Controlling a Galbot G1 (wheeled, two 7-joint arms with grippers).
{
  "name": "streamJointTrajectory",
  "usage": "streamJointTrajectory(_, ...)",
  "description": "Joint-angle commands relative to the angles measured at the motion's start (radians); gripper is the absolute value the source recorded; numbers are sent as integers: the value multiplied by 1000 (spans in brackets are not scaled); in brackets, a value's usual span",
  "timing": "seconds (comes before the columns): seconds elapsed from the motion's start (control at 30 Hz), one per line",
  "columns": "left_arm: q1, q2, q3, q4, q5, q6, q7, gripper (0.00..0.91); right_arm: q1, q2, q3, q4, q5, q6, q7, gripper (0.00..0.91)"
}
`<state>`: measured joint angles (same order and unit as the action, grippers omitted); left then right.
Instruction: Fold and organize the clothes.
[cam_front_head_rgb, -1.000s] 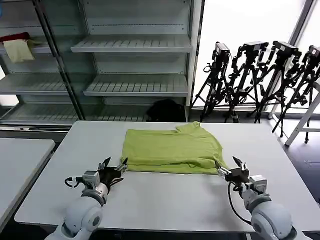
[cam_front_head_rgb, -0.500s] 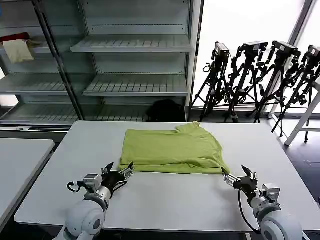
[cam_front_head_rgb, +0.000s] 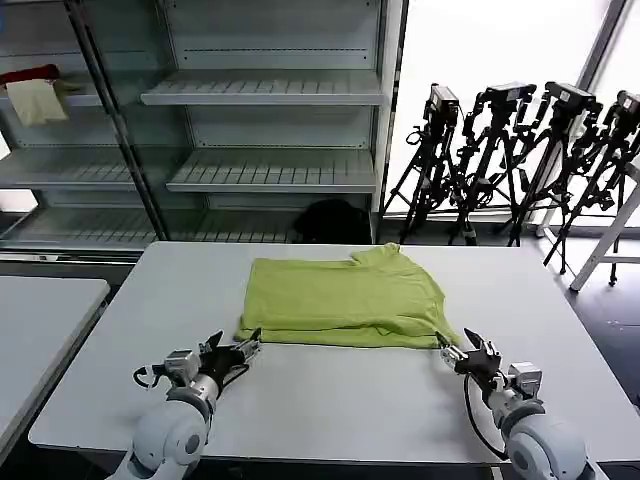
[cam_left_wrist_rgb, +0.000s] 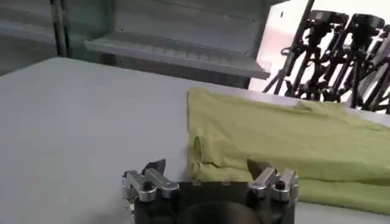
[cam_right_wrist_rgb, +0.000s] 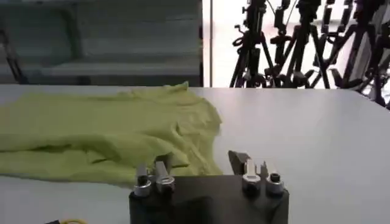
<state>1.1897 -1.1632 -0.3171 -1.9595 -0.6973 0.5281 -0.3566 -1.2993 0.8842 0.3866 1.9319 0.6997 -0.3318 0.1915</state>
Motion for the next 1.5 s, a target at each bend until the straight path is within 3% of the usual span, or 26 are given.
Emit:
streamJointTrajectory(0.03,2,-2,0,15,-5,-3,1,453,23,1,-18,-17,-14,1,-5,474)
streamJointTrajectory(0.2,1,-5,13,4,-1,-3,3,191,16,2,-25,-26,-18,7,-8,373)
streamJointTrajectory(0.27,1,-5,15,7,1,-3,4,20,15,2,-27,-28,-20,9,-10,232)
streamJointTrajectory(0.4,4,-4,16,9,3,-5,5,20,14,1,-30,-28,-25,10,-14,111)
streamJointTrajectory(0.67,8,-1,21,6,7,-15,20,10,15,-1,-30,-26,-33,16,-19,0)
streamJointTrajectory(1.2,1,54,38,-11,39,-24,31,0,13,-11,-18,14,-31,10,-17,0)
streamJointTrajectory(1.5,30,107,40,-99,24,-1,-26,0,-27,-37,-2,113,7,-41,-4,0)
